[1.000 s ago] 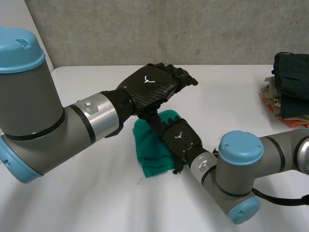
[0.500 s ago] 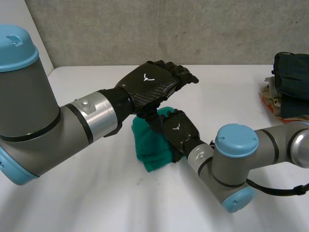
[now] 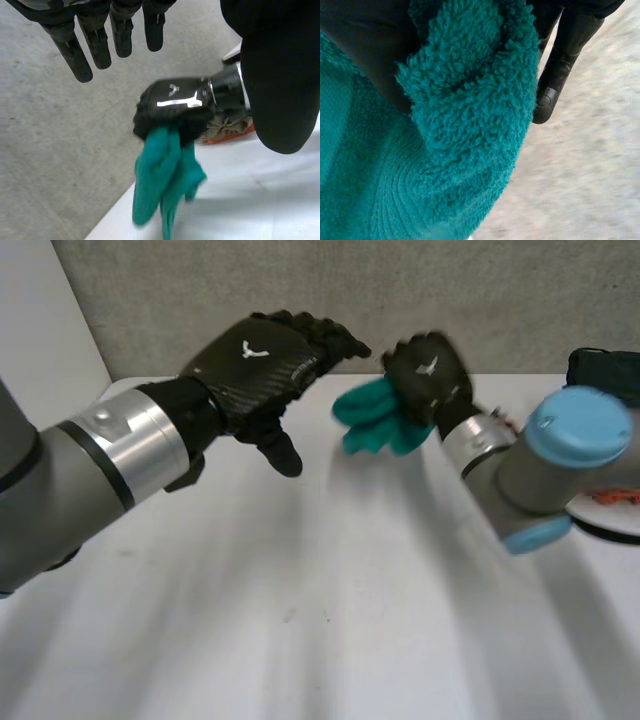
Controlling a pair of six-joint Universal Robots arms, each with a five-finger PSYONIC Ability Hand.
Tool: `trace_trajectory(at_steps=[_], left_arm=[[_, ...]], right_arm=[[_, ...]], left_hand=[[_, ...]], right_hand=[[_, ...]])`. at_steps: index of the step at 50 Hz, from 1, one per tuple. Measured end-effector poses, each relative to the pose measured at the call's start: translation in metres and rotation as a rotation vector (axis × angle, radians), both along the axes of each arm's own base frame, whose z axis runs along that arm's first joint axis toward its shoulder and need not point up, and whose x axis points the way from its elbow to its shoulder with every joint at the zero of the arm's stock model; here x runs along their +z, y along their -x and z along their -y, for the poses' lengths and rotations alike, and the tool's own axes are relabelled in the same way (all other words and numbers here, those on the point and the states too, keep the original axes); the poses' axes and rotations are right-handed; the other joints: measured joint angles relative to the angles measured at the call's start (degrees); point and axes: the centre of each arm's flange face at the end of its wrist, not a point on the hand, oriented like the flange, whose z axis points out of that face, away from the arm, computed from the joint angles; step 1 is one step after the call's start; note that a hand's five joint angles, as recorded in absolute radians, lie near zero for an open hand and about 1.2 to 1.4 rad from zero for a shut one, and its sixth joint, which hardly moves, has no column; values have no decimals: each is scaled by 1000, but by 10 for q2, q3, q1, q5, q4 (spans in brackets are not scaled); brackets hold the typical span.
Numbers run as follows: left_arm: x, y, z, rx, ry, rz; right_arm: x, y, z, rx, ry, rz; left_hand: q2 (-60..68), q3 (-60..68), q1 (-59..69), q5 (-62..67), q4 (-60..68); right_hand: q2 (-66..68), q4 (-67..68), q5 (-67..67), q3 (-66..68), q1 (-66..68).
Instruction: Fold the laundry.
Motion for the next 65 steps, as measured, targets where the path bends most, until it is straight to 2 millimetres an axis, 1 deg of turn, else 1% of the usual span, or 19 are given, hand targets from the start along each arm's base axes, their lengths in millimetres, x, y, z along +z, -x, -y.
trace_trajectory(at_steps=[7,9,14,15,17,18,19,24,25,31,32,34,35,39,43,51,58,62,65], left_arm=[[8,-5,0,14,11,-17],[8,-5,0,13,8,-20],[7,-5,-1,11,2,-22],[7,-5,-1,10,0,-22],[6,-5,-1,10,-2,-21],[6,-4,-1,8,-3,-20],[5,-4,-1,7,-4,-20],[3,-3,-2,2,-10,-16],[3,-2,-2,2,-11,-16],[-2,-1,-3,-1,-24,-9],[-4,-1,-3,-1,-29,-6],[-6,-1,-4,-2,-35,-3],[-8,-1,-4,-3,-39,-1],[-12,0,-4,-6,-51,5],[-14,1,-5,-9,-56,8],[-13,2,-6,-12,-54,7],[-13,2,-6,-14,-57,4],[-14,2,-7,-16,-65,3],[-15,2,-8,-16,-69,4]], right_arm=[[57,42,47,-82,131,101],[81,67,66,-121,174,155],[113,115,93,-187,231,232],[125,141,104,-220,257,256],[130,156,111,-238,270,264],[133,181,121,-266,286,267],[133,190,125,-276,289,266],[111,249,148,-311,269,234],[110,251,149,-311,267,232],[58,307,162,-305,183,201],[38,323,163,-298,150,193],[20,336,163,-288,119,183],[1,346,162,-276,83,174],[-42,361,157,-242,-2,155],[-60,373,153,-242,-40,148],[-65,383,152,-258,-50,146],[-62,376,155,-252,-55,155],[-52,371,154,-280,-58,181],[-38,372,150,-330,-56,210]], left_hand=[[0,0,0,0,0],[0,0,0,0,0],[0,0,0,0,0],[0,0,0,0,0],[0,0,0,0,0],[0,0,0,0,0],[0,0,0,0,0],[0,0,0,0,0],[0,0,0,0,0],[0,0,0,0,0],[0,0,0,0,0],[0,0,0,0,0],[0,0,0,0,0],[0,0,0,0,0],[0,0,0,0,0],[0,0,0,0,0],[0,0,0,0,0],[0,0,1,0,0],[0,0,1,0,0]], right_hand=[[0,1,0,0,0],[0,2,0,0,0],[0,2,0,0,0],[0,2,0,0,0],[0,2,0,0,0],[0,2,0,4,0],[0,2,0,5,0],[0,2,0,5,0],[0,2,0,5,0],[0,2,0,5,6],[0,2,0,5,6],[0,2,0,5,6],[0,2,0,5,6],[0,2,14,10,6],[0,2,28,16,6],[0,2,30,16,6],[-24,-16,14,-1,-8],[-434,-433,-355,-417,-340],[-547,-544,-484,-539,-416]])
